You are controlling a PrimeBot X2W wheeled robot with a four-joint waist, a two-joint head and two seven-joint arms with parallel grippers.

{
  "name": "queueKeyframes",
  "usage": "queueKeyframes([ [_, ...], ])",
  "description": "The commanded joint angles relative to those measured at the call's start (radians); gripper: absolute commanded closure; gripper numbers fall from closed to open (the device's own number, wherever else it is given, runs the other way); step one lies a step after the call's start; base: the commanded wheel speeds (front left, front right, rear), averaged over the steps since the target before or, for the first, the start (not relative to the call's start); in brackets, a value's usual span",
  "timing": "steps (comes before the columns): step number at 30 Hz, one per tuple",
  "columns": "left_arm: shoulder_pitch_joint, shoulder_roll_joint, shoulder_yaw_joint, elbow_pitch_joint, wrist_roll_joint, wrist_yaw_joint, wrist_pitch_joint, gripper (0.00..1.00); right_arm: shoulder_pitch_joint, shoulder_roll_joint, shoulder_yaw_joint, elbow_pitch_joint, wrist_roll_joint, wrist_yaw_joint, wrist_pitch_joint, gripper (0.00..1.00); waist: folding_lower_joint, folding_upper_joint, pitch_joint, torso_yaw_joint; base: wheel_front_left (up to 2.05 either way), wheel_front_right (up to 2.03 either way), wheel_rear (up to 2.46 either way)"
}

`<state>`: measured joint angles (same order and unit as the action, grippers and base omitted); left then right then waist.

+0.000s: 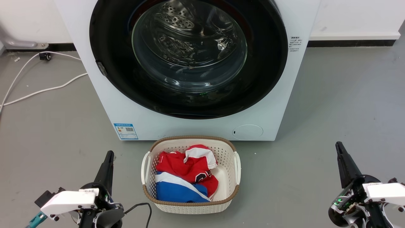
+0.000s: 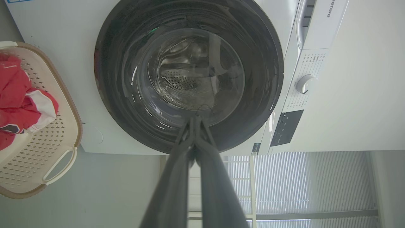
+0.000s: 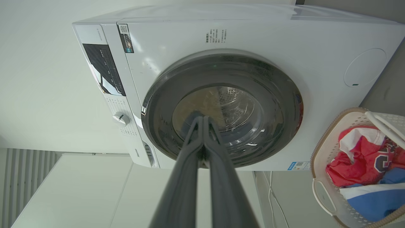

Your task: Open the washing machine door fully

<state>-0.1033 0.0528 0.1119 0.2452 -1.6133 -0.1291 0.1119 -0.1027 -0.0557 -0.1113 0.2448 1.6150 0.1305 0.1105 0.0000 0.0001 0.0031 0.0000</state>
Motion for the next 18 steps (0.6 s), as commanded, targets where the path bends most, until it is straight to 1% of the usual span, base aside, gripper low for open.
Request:
queueKeyframes([
  [1,-0.010,-0.002,0.003,0.001,0.004,-0.003,0.004,1.00,-0.011,0.004,-0.001,0.001,-0.007,0.000,0.003,1.00,0.0000,-0.0001,0.000,0.000,0.00,0.00,0.00],
  [11,-0.010,-0.002,0.004,0.001,0.005,-0.003,0.004,1.00,-0.011,0.005,-0.002,0.001,-0.007,0.000,0.004,1.00,0.0000,-0.0001,0.000,0.000,0.00,0.00,0.00],
  [12,0.000,0.000,0.001,0.000,0.000,0.000,0.001,0.00,0.000,0.000,-0.001,0.000,0.000,0.000,0.000,0.00,0.0000,-0.0001,0.000,0.000,0.00,0.00,0.00],
  [14,0.011,-0.002,-0.002,0.016,0.000,0.001,0.000,0.00,0.012,0.001,0.000,0.016,0.000,0.000,0.000,0.00,0.0000,-0.0001,0.000,0.000,0.00,0.00,0.00],
  [18,0.017,-0.002,-0.021,0.009,0.002,0.001,-0.018,0.00,0.024,0.002,0.015,0.005,-0.001,0.000,-0.019,0.00,0.0000,-0.0001,0.000,0.000,0.00,0.00,0.00],
])
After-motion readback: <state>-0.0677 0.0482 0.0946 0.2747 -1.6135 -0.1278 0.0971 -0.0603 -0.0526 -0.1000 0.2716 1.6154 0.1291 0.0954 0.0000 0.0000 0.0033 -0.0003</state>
